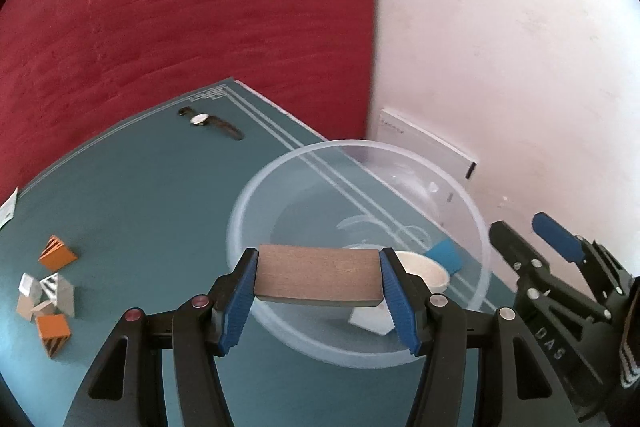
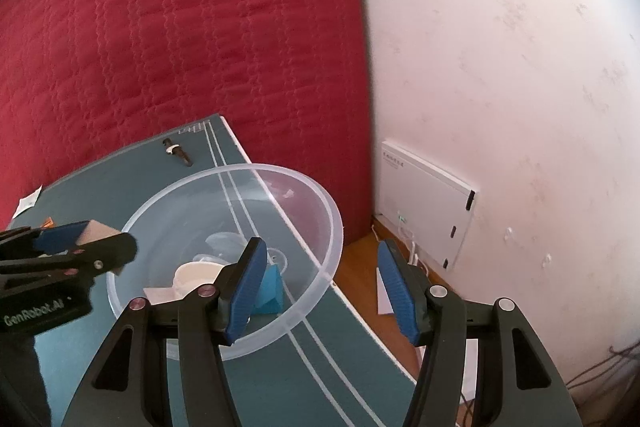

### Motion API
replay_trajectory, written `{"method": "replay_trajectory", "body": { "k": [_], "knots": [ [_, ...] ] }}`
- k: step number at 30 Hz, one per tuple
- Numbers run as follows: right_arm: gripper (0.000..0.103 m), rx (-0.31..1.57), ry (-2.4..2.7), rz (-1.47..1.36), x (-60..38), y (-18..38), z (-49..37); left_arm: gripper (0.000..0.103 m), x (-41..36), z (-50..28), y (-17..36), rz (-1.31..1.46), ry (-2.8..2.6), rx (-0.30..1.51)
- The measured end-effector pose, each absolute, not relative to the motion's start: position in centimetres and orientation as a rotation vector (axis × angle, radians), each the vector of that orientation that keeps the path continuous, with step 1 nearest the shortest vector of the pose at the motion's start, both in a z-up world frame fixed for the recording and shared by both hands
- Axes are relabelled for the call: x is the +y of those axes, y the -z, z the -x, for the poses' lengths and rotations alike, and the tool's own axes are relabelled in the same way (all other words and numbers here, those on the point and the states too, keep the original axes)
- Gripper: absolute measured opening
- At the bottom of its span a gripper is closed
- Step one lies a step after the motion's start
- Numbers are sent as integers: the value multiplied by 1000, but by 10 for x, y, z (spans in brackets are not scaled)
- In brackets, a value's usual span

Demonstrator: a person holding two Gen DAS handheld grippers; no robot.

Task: Organize rigid objects
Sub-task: 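Open the right gripper on the cup while the left lowers the tan block into the bowl, then withdraw both grippers from the bowl toward the remaining blocks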

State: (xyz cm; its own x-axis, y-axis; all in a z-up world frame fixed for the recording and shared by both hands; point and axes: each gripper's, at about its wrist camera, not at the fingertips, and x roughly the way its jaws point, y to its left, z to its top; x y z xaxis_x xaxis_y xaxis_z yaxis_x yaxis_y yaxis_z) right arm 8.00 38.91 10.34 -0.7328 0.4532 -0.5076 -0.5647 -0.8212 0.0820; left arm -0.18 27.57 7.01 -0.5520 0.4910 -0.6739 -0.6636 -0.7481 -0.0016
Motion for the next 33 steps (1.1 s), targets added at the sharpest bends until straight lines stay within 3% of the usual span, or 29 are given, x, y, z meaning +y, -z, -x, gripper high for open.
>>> {"method": "replay_trajectory", "body": {
  "k": [1,3,4,33],
  "knots": [
    [60,314,-2480,644,389,-103,-81,65,278,1,-70,880,-2273,334],
    [63,322,-2475,640,391,-103,-81,89,281,-1,-71,869,-2279,328],
    [65,328,-2472,637,391,-103,-83,90,280,-1,-71,857,-2288,322],
    [66,178,-2500,640,358,-101,-77,97,209,24,-55,989,-2482,212]
  ]
}}
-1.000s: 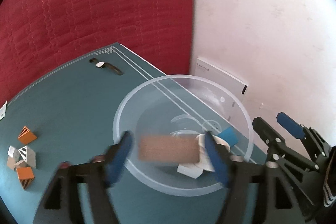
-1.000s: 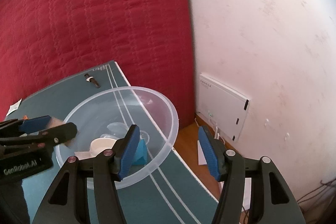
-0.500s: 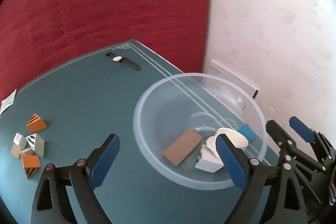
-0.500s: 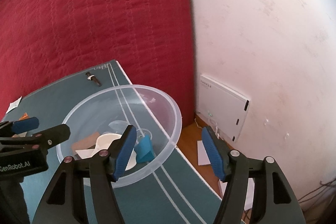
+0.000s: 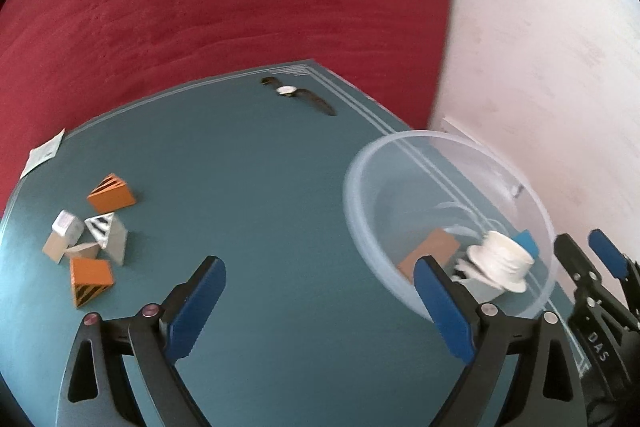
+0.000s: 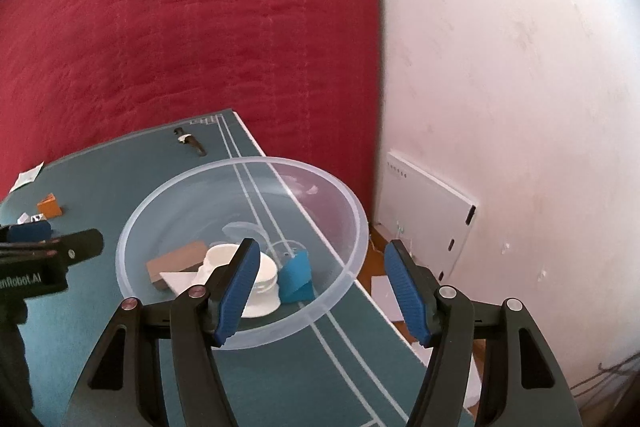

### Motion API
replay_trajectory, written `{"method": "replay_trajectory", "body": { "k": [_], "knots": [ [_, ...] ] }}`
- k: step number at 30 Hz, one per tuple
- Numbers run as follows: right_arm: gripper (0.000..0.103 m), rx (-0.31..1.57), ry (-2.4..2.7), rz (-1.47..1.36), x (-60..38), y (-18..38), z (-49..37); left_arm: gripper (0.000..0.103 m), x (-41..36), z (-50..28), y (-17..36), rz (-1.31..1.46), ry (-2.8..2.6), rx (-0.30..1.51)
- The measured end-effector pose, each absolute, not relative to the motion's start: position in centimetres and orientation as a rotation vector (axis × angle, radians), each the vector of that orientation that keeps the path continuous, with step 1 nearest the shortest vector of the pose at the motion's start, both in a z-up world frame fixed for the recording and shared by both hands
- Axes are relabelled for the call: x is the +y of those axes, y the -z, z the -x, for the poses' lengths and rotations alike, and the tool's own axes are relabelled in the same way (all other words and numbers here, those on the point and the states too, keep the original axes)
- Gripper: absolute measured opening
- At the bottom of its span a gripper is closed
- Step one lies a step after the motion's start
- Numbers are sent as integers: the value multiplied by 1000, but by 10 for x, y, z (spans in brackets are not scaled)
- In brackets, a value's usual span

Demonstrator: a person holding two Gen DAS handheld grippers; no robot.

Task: Organize rigid objects
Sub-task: 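Withdraw both grippers from the bowl toward the remaining blocks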

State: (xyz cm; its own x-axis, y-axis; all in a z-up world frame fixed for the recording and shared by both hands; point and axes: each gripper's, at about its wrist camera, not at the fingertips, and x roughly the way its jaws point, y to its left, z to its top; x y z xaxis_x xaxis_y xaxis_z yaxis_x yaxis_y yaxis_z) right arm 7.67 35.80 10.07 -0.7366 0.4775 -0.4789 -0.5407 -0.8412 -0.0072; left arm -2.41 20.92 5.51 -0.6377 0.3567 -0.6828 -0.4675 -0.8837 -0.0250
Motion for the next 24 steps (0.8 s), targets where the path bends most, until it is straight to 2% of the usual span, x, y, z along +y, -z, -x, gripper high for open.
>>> {"method": "replay_trajectory", "body": {
  "k": [24],
  "knots": [
    [69,25,-2638,654,273,-104,-53,97,68,64,-42,1145,-2756,-1]
  ]
}}
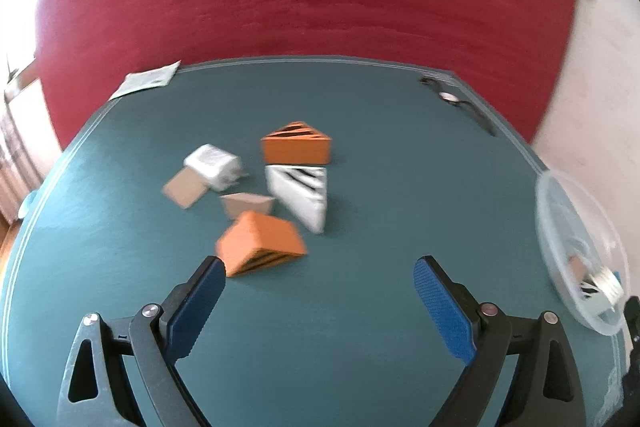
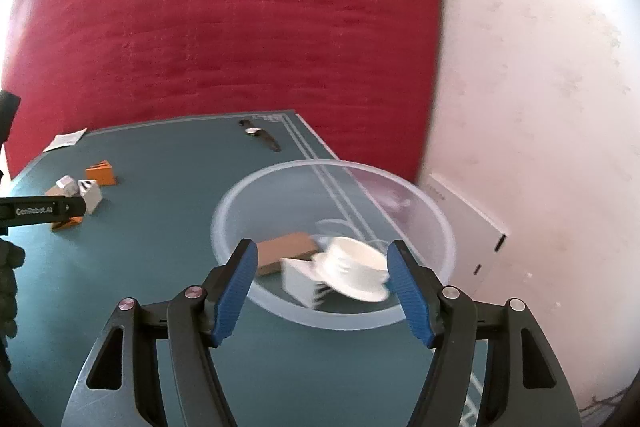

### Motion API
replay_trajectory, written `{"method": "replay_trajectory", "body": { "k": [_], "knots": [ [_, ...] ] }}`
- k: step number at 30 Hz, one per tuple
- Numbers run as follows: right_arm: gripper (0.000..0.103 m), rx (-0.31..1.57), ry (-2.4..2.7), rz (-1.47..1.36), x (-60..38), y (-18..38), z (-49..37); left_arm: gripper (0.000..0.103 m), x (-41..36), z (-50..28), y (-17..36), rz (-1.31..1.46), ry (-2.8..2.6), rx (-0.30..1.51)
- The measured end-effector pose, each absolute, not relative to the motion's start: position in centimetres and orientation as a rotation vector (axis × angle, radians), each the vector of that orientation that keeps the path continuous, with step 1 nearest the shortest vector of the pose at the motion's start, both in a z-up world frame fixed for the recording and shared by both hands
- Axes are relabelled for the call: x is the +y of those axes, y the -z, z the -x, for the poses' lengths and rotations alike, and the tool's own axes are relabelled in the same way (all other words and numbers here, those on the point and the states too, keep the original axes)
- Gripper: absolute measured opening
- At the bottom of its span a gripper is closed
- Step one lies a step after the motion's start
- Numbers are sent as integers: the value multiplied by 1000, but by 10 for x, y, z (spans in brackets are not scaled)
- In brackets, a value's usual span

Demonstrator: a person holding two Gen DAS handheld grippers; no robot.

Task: Organize rigid objects
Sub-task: 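Withdraw both grippers from the bowl toward the remaining blocks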

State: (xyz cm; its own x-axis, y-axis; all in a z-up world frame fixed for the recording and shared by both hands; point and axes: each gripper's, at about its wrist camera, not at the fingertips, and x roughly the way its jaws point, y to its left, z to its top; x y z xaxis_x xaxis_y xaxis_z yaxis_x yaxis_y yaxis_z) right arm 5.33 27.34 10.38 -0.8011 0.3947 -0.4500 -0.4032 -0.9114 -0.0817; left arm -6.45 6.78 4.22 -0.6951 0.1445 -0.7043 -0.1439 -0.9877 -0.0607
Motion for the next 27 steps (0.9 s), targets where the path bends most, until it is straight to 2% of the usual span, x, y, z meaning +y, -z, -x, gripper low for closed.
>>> {"method": "replay_trajectory", "body": {
  "k": [6,11,27],
  "knots": [
    [69,26,-2710,699,246,-100,-38,97,32,70,-33,1208,-2804,-54],
    [69,14,-2762,758,225,-91,-29,97,18,75,-29,1225,-2818,-23],
    [69,-17,-2861,903,192,-79,-14,97,23,100,-18,1255,-2730,64]
  ]
}}
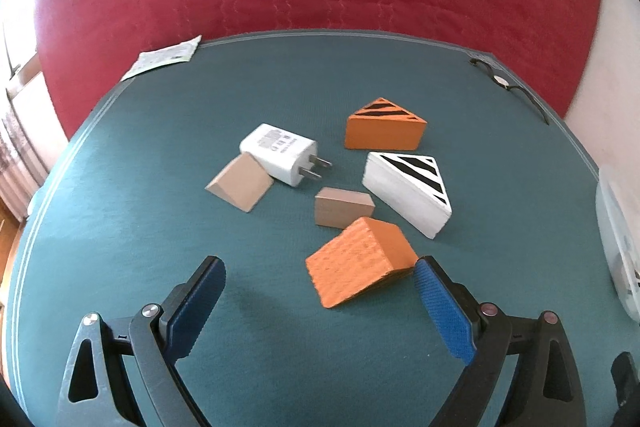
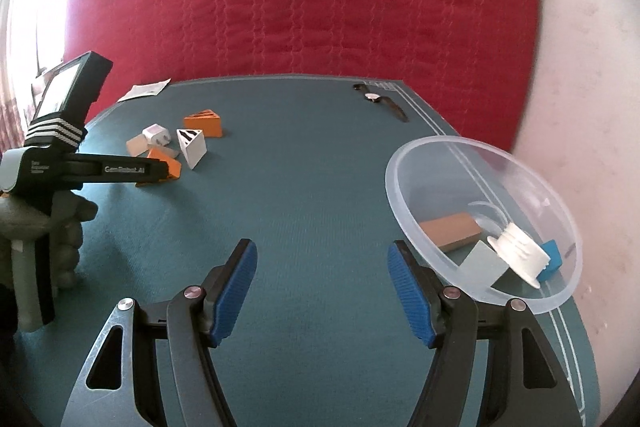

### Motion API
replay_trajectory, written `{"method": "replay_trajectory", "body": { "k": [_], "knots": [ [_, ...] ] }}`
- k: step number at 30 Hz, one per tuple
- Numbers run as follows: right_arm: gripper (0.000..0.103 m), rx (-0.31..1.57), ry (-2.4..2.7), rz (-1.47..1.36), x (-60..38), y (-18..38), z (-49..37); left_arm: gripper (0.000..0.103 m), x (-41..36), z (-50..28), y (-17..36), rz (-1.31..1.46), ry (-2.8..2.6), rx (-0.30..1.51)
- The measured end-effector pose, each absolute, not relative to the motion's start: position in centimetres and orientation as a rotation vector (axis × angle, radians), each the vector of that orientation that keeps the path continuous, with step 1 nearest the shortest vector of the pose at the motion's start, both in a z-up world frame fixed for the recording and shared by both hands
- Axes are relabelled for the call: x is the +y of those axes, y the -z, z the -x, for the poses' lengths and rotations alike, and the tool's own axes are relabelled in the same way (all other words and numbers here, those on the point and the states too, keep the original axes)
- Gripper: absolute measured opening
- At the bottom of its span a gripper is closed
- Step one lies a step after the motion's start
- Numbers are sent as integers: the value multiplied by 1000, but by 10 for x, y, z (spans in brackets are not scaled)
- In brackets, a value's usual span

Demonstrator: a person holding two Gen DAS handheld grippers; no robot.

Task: Organize rigid objects
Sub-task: 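Withdraw both grippers from the bowl toward the remaining blocks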

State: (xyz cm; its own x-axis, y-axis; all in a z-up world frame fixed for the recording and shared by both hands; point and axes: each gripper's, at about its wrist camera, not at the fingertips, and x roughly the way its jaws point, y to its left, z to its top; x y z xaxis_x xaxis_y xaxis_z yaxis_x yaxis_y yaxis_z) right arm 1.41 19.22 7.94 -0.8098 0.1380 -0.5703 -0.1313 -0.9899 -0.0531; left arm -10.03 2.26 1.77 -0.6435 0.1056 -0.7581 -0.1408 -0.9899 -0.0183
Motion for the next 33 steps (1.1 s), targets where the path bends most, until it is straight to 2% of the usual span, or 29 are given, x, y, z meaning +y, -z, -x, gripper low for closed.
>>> {"method": "replay_trajectory", "body": {
  "k": [8,14,22,33],
  "knots": [
    [69,9,-2856,919,198,-80,-15,97,28,102,-16,1261,-2700,54],
    [69,12,-2857,917,198,-80,-14,90,27,103,-18,1250,-2681,43],
    [69,26,-2851,935,198,-79,-13,90,30,103,-20,1219,-2633,3],
    [69,46,-2855,931,200,-79,-14,77,46,105,-21,1192,-2590,61]
  ]
}}
